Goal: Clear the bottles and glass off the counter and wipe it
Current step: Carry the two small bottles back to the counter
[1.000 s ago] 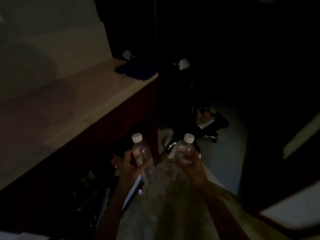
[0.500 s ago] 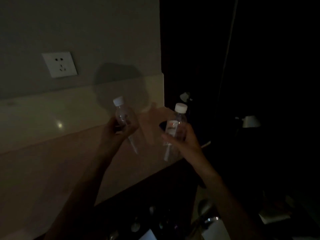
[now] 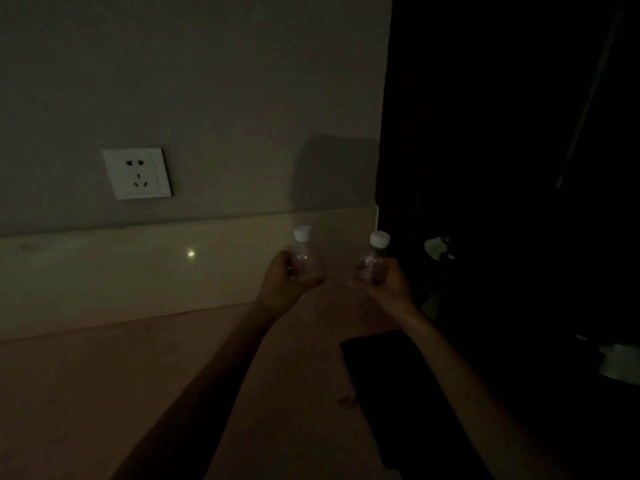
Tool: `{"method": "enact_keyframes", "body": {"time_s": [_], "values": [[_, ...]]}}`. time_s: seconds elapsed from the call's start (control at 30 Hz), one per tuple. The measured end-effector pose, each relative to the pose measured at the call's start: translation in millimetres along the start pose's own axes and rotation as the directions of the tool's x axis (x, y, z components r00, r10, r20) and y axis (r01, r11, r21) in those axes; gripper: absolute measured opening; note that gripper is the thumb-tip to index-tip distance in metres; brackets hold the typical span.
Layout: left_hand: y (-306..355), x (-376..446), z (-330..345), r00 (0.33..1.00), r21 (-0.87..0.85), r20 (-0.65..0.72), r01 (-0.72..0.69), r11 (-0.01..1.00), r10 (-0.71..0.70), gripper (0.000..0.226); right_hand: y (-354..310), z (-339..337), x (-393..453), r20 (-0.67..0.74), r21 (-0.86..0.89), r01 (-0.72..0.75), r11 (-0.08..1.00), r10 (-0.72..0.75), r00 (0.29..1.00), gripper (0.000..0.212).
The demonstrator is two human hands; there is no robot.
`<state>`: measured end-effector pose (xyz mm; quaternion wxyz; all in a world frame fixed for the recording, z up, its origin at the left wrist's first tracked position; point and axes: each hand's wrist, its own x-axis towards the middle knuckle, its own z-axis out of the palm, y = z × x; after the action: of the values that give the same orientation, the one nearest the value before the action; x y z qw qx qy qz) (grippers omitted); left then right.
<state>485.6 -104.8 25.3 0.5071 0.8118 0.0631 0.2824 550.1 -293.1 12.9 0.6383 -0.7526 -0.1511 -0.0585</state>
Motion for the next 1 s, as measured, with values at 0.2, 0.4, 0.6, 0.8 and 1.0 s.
{"method": "enact_keyframes", "body": {"time_s": [0.2, 0.4, 0.6, 0.8, 1.0], "values": [[-2, 31, 34, 0.992, 0.005, -0.126, -0.012, 1.0, 0.012, 0.036, 19, 9, 60, 0.027, 0.059, -0.003, 0.998, 0.001, 1.0, 0.021], [-19, 31, 53, 0.976, 0.052, -0.212, -0.032, 0.998, 0.042, 0.04, 48, 16, 76, 0.037, 0.071, 0.044, 0.996, -0.046, 0.998, 0.069], [-34, 32, 65, 0.974, 0.155, -0.227, 0.026, 0.988, 0.01, 0.067, 59, 17, 82, -0.004, 0.099, 0.094, 0.991, -0.094, 0.996, 0.073], [-38, 34, 71, 0.969, 0.208, -0.245, 0.022, 0.978, 0.03, 0.072, 61, 14, 73, -0.019, 0.117, 0.096, 0.988, -0.095, 0.995, 0.074], [-37, 24, 70, 0.966, 0.235, -0.256, 0.081, 0.969, -0.018, 0.087, 60, 1, 57, -0.093, 0.116, 0.104, 0.988, -0.094, 0.991, 0.069]]}}
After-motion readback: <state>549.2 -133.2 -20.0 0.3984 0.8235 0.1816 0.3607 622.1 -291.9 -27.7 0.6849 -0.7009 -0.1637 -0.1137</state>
